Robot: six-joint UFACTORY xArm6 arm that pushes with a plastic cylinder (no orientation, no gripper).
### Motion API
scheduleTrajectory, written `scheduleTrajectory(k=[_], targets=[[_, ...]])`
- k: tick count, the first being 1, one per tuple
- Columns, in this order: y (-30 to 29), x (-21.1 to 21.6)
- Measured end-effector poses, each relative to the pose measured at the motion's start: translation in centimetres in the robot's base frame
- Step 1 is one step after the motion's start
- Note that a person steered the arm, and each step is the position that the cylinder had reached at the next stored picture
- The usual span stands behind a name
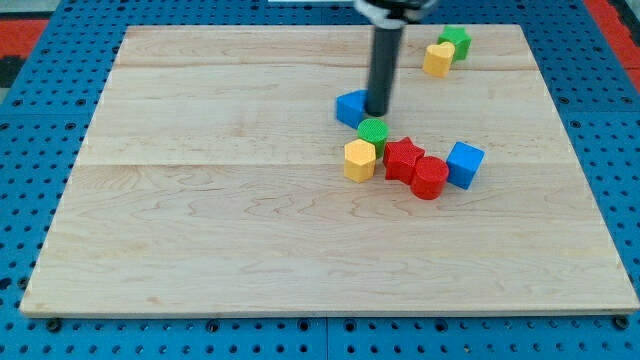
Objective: Nudge blue triangle a bit left and down
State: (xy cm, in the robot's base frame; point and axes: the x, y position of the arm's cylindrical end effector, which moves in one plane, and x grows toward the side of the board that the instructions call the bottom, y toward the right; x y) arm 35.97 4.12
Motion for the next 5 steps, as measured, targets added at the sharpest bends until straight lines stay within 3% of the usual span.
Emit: scheduleTrajectory(k=[1, 3, 4, 5], targets=[[-5.0, 2.0], [-20.6, 1.7], [-13.4, 2.4], [-10.5, -0.7]])
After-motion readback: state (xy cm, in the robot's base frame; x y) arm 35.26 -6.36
